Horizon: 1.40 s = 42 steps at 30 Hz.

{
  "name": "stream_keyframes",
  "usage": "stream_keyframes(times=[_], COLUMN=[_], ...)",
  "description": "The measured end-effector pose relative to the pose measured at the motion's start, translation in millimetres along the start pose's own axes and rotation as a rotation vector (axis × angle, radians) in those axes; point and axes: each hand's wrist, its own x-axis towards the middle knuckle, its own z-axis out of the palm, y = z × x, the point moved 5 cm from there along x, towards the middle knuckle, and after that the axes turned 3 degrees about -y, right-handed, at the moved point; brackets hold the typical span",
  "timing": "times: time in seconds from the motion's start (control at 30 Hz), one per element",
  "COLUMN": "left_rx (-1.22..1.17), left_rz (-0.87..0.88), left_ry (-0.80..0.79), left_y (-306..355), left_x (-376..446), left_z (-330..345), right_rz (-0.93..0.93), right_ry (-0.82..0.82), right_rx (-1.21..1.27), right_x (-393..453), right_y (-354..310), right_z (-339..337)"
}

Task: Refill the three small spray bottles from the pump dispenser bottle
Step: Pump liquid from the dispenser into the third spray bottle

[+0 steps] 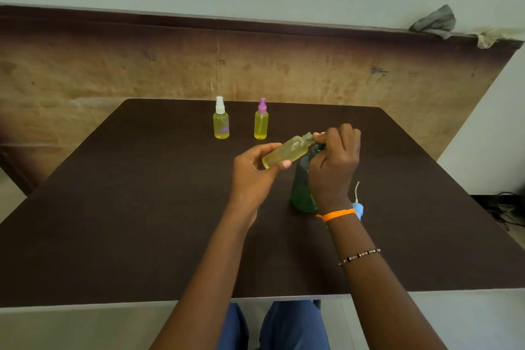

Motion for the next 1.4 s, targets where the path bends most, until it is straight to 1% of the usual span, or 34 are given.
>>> stream_keyframes(times=[0.2, 0.4, 0.63, 0.8, 0.97, 1.1, 1.17, 1.27, 1.4], left_rx=[-0.013, -0.006, -0.025, -0.018, -0.029, -0.039, -0.046, -0.047, -0.050], left_rz=[0.012, -0.005, 0.000, -0.008, -0.038, -0.031, -0.031, -0.024, -0.030], left_ry=[-0.012, -0.013, -0.018, -0.003, -0.005, -0.007, -0.008, -0.011, -0.019], left_y=[6, 2, 5, 2, 0, 2, 1, -1, -2], left_x=[-1, -1, 0, 1, 2, 2, 2, 3, 2], left_z=[1, 2, 1, 2, 2, 2, 2, 3, 3], right_rz=[0.000, -0.029, -0.024, -0.049, -0.032, -0.012, 0.000, -0.036, -0.062], right_ry=[-0.060, -0.045, -0.116, -0.083, -0.103, -0.137, -0.127, -0.083, -0.085], right_rx=[0.016, -0.009, -0.004, -0.006, 0.016, 0.018, 0.022, 0.002, 0.000], right_x=[11, 3, 9, 1, 3, 11, 11, 7, 7], right_y=[-6, -3, -12, -5, -7, -10, -10, -7, -7], right_z=[-4, -5, -10, -8, -8, -11, -11, -8, -6])
